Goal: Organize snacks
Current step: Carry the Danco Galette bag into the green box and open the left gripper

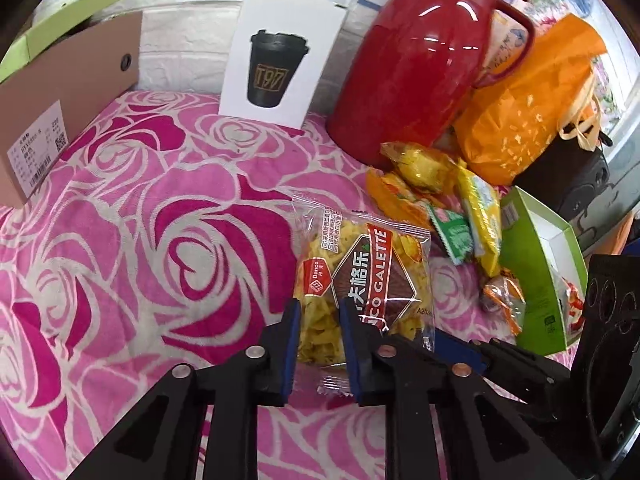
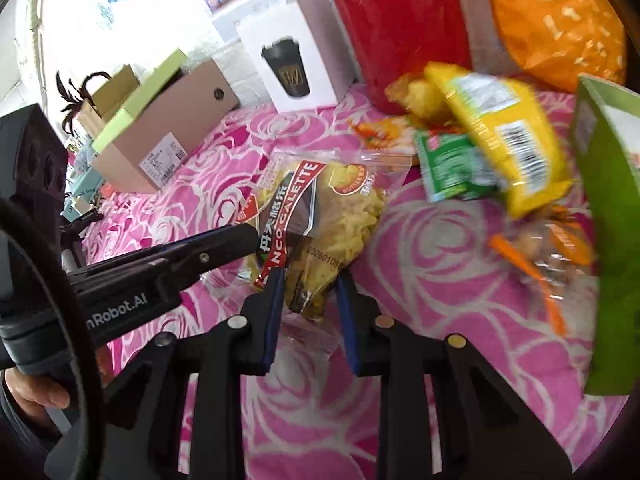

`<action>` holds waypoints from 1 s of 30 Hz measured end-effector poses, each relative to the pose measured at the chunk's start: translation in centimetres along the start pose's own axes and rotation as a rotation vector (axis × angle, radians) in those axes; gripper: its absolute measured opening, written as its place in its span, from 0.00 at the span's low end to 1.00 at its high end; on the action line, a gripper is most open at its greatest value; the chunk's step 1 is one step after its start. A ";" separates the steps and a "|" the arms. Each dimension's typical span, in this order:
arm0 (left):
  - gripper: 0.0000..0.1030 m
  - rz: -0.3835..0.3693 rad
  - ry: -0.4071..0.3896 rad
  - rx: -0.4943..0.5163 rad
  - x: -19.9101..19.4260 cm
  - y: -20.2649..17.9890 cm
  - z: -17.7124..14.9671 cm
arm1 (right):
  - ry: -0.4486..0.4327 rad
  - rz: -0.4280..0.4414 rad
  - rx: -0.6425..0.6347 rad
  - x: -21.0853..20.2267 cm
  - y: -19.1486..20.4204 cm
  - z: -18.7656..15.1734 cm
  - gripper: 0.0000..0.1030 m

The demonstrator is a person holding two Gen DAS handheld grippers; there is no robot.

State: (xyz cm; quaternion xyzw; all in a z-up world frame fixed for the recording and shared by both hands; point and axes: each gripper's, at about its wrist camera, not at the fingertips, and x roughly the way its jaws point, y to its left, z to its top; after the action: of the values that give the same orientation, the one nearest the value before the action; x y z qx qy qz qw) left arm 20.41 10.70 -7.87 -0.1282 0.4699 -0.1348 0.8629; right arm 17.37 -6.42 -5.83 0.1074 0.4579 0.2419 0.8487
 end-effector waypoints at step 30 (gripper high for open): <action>0.13 -0.301 -0.028 0.363 2.6 -30.2 -0.7 | -0.274 -0.236 0.314 -19.1 -21.1 -3.9 0.32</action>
State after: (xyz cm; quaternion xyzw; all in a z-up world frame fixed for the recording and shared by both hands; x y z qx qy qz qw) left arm 17.80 -18.39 0.30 -0.0414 0.4013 -0.3424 0.8485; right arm 11.90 -34.43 -2.64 0.2157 0.3797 0.0499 0.8982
